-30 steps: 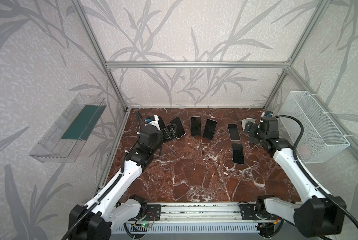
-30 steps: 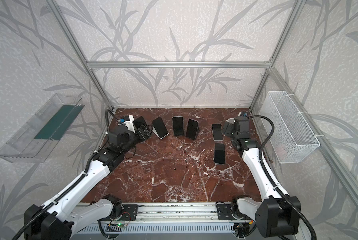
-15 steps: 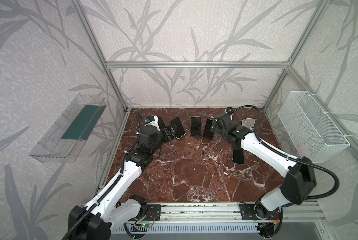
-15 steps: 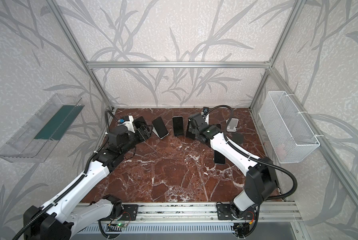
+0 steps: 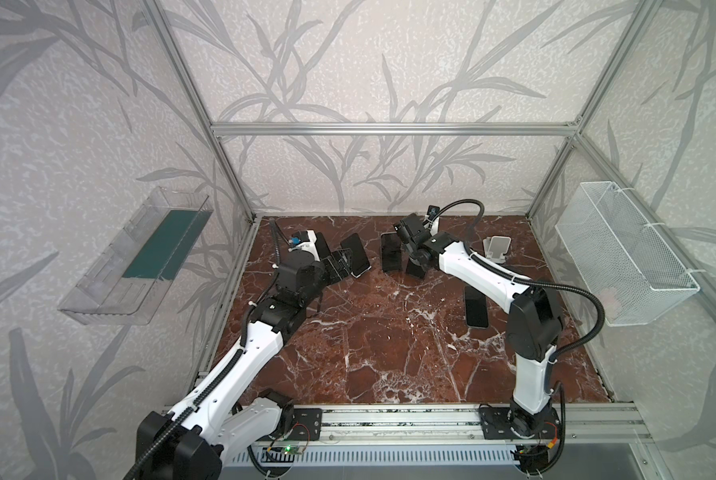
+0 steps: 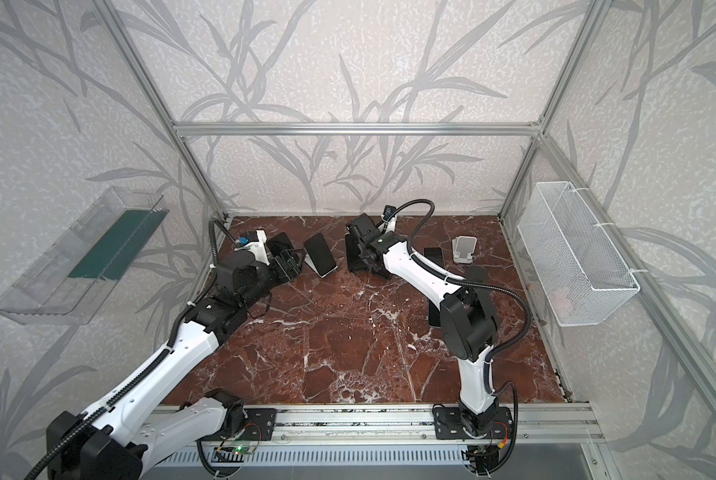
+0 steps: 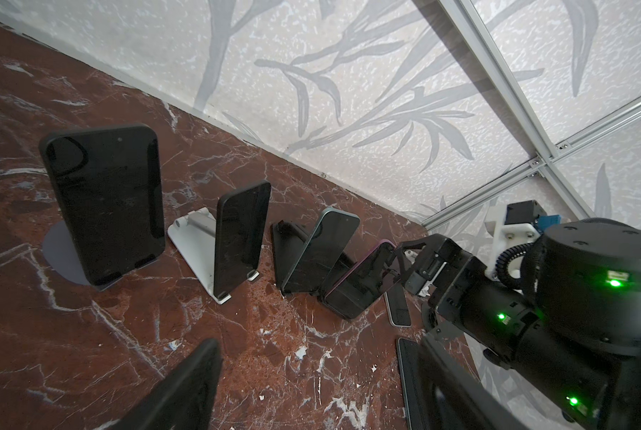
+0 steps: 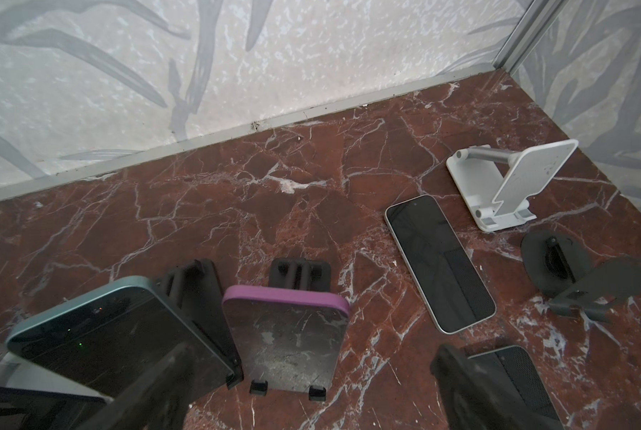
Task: Remove the phone from the phone stand
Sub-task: 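Move the right gripper over to the phone with the purple edge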
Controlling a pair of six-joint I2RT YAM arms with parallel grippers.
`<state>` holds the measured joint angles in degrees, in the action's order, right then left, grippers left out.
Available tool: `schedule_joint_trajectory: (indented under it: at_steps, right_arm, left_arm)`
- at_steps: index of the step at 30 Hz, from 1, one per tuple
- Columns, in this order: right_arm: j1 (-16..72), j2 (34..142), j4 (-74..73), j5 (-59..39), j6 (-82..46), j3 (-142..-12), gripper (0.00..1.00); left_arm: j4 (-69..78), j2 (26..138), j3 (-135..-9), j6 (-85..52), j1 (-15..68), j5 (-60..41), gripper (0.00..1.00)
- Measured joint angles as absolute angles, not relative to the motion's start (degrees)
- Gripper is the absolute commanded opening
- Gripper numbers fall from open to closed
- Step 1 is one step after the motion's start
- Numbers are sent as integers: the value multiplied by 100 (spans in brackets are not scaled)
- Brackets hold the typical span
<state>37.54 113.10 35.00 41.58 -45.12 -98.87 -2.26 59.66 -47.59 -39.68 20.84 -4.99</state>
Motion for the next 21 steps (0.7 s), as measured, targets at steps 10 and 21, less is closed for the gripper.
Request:
schedule_joint_trajectory:
  at_steps: [10,21]
  right_arm:
    - [3756,11935,3514,4248,-4615,-10490,99]
    - [3741,12248,3760,4510,-5238,-10720,99]
  left_arm:
    - [-209,5999,-4759,-3975,2084,-591,82]
    - [-132,5999,-4759,-4099,2084,-725,82]
